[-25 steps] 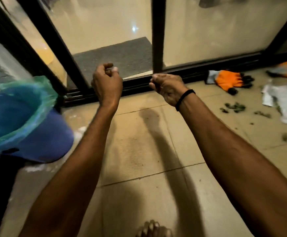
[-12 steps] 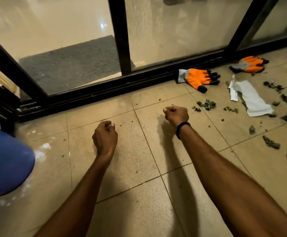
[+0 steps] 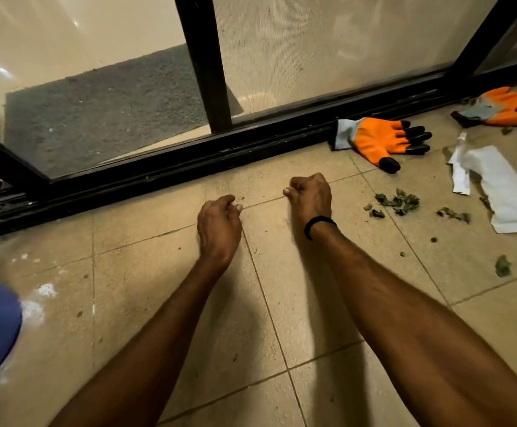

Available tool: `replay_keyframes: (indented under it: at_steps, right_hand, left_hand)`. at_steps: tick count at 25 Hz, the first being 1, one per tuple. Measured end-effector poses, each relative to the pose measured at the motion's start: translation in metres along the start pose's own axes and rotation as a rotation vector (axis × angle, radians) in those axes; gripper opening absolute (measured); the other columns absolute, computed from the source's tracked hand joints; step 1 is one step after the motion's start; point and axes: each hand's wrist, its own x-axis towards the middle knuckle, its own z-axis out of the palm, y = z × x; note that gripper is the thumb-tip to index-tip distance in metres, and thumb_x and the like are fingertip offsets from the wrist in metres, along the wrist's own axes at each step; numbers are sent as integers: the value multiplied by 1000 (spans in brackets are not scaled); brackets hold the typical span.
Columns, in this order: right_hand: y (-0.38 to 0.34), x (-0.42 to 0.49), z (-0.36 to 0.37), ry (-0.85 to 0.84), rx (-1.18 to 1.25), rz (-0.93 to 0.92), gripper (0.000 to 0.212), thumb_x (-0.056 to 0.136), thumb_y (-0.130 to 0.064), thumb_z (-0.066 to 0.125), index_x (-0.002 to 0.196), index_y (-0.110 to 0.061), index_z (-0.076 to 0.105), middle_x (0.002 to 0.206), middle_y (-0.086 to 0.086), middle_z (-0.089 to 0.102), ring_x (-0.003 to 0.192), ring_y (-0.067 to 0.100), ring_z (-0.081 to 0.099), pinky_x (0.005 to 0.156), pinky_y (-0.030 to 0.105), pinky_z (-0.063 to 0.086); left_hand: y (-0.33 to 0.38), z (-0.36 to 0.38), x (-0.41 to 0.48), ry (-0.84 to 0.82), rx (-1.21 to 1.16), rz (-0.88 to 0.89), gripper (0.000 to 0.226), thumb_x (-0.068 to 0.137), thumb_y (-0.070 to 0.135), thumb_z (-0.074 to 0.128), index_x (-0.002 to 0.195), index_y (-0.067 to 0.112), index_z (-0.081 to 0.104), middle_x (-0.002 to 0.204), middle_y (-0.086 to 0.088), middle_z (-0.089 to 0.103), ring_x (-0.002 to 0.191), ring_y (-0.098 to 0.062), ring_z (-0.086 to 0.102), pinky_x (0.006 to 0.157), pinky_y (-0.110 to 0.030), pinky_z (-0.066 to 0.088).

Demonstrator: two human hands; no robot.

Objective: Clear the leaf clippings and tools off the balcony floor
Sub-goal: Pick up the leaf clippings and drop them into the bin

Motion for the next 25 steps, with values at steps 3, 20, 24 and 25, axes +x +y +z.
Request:
replay_keyframes:
  at_steps: [3, 20, 24, 25]
  right_hand:
    - [9, 12, 7, 39, -63, -48, 14, 95, -12, 58, 95, -10, 72, 97, 4, 56, 89, 15, 53, 74, 16, 34]
    - [44, -2, -41, -34, -163, -39, 20, 88, 0, 62, 93, -12, 78, 94, 5, 73, 92, 17, 67, 86, 22, 50]
    - [28, -26, -38, -123, -190, 0, 16, 90, -3, 61, 91, -12, 74, 91, 2, 70, 87, 14, 62, 80, 22, 48]
    - [23, -37, -36, -167, -138, -3, 14, 92, -8, 62, 90, -13, 74, 87, -1, 69, 84, 11, 60, 77, 20, 44]
  left_hand:
    - [5, 22, 18, 11, 56, 10, 37, 97, 27, 61, 132, 13, 62, 121, -8, 63, 107, -18, 58, 92, -29, 49]
    - [-14, -5, -5, 123, -3, 25, 17, 100, 18, 54, 103, 8, 67, 96, -5, 63, 90, -13, 51, 72, -11, 33]
    - [-48, -58, -24, 158, -72, -153, 20, 100, 24, 56, 106, 10, 68, 97, -4, 70, 91, -20, 64, 82, -32, 51]
    - [-59, -71, -28, 157, -91, -198, 20, 99, 26, 55, 106, 12, 68, 96, -4, 71, 89, -21, 66, 83, -36, 55]
